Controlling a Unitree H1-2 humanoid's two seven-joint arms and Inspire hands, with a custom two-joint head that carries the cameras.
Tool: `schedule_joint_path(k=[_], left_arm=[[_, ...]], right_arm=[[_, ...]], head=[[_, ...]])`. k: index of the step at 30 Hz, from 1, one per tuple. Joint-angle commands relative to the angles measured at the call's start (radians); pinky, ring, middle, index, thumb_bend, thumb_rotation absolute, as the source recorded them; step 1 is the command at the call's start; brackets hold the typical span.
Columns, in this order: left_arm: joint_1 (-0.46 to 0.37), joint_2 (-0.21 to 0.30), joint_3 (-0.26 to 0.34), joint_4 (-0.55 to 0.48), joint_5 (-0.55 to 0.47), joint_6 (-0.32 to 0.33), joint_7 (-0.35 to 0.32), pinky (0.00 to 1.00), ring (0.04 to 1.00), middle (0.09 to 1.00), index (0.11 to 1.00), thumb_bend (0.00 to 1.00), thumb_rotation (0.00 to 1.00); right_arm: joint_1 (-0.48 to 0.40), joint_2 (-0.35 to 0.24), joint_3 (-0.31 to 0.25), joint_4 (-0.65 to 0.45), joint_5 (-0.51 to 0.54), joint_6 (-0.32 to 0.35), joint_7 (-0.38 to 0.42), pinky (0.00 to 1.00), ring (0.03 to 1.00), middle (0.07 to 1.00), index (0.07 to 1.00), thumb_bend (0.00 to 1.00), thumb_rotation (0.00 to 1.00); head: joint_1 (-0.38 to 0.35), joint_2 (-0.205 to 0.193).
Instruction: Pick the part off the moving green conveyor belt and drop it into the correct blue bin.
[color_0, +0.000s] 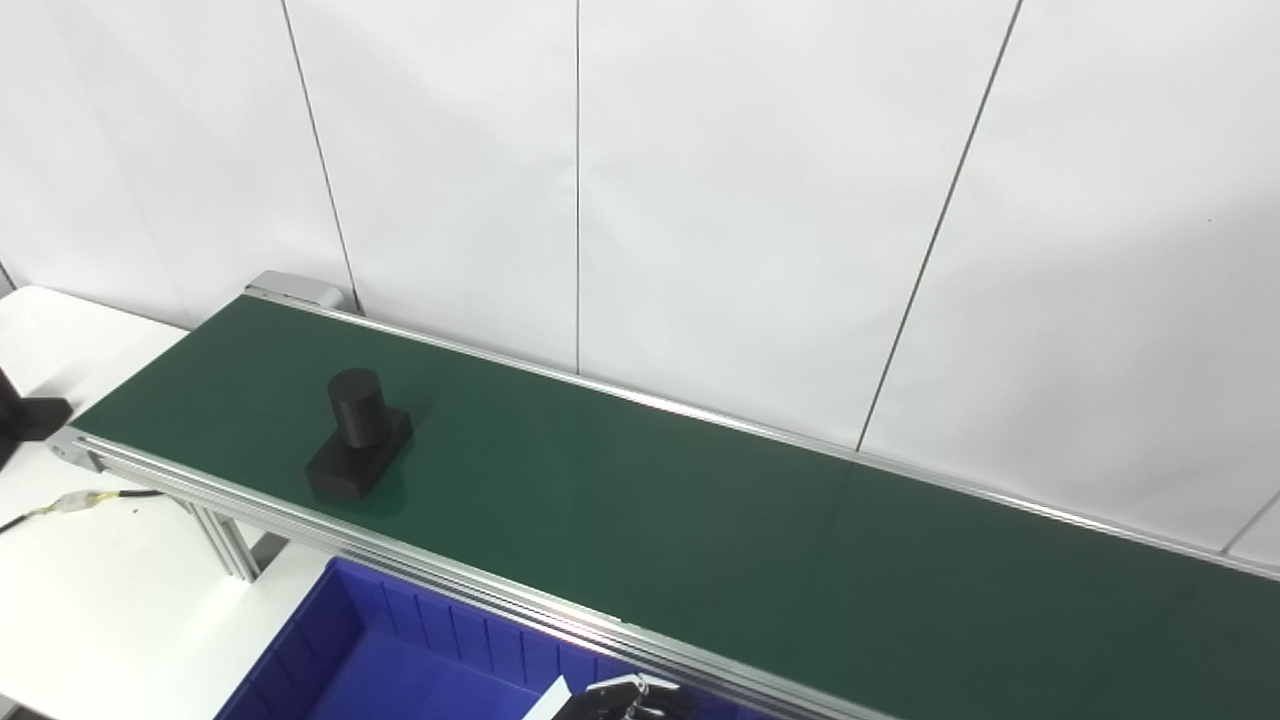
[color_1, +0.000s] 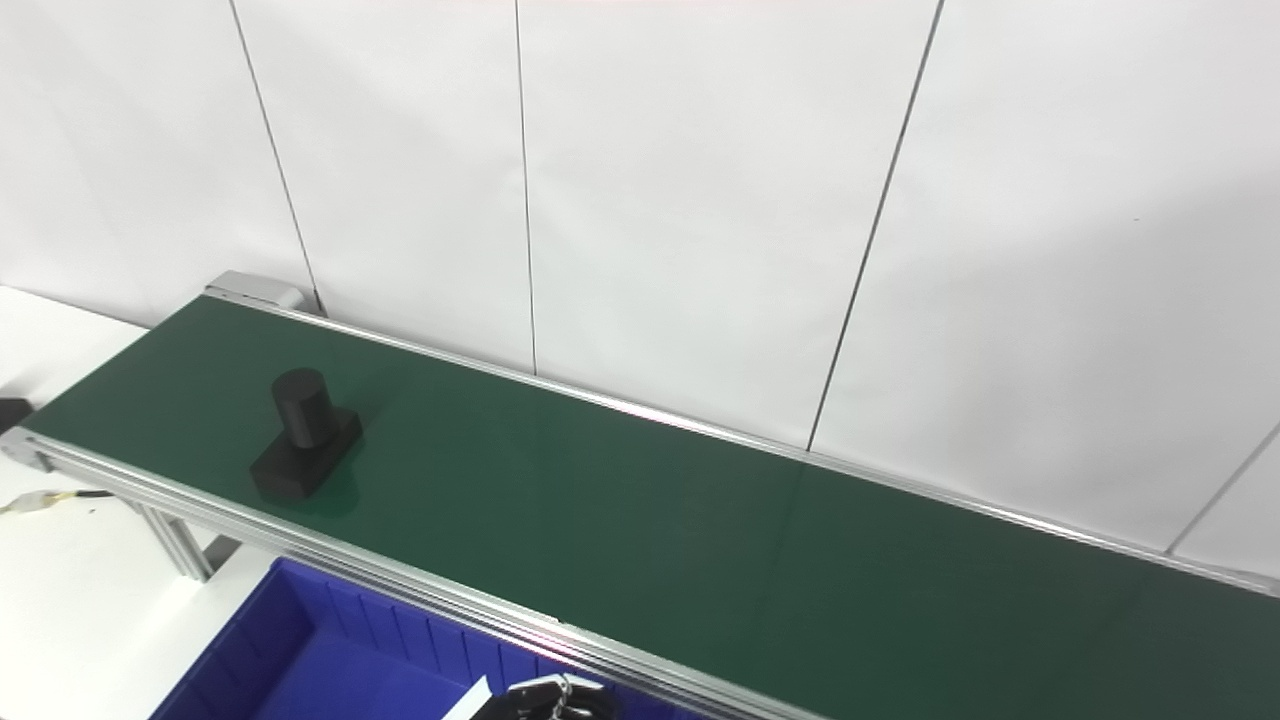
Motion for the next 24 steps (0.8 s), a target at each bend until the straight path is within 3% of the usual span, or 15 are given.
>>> schedule_joint_path(k=[1, 5, 8, 13, 17, 24], left_arm=[[-0.019, 0.002, -0.01, -0.003, 0.0, -0.041, 0.022, 0.57, 0.655, 0.713, 0.72, 0.99, 0.14], [-0.033, 0.002, -0.029, 0.014, 0.01, -0.041, 0.048, 0.57, 0.646, 0.71, 0.72, 0.99, 0.13], [-0.049, 0.002, -0.044, 0.033, 0.009, -0.041, 0.064, 0.56, 0.642, 0.704, 0.716, 0.99, 0.12], [-0.069, 0.006, -0.07, 0.057, 0.015, -0.041, 0.098, 0.56, 0.639, 0.704, 0.712, 0.99, 0.15], [-0.079, 0.008, -0.085, 0.069, 0.009, -0.041, 0.113, 0.56, 0.639, 0.703, 0.709, 0.99, 0.15], [-0.095, 0.011, -0.102, 0.082, 0.007, -0.041, 0.134, 0.55, 0.635, 0.702, 0.706, 0.99, 0.15]], right_arm=[[-0.013, -0.014, 0.009, -0.046, 0.009, -0.062, -0.036, 0.99, 0.998, 1.0, 1.0, 0.28, 0.48], [-0.022, -0.046, 0.026, -0.071, 0.026, -0.062, -0.076, 1.0, 1.0, 1.0, 1.0, 0.21, 0.37], [-0.029, -0.066, 0.031, -0.104, 0.058, -0.062, -0.08, 1.0, 1.0, 1.0, 1.0, 0.22, 0.44], [-0.038, -0.066, 0.015, -0.198, 0.126, -0.062, -0.055, 1.0, 1.0, 1.0, 1.0, 0.18, 0.37], [-0.058, -0.057, -0.012, -0.272, 0.155, -0.058, -0.019, 1.0, 1.0, 1.0, 1.0, 0.17, 0.4], [-0.111, -0.041, -0.06, -0.362, 0.151, 0.01, 0.03, 1.0, 0.981, 0.998, 1.0, 0.17, 0.44]], head=[[0.006, -0.002], [0.015, -0.008], [0.013, -0.011], [0.012, -0.015], [0.002, -0.011], [-0.025, 0.0]])
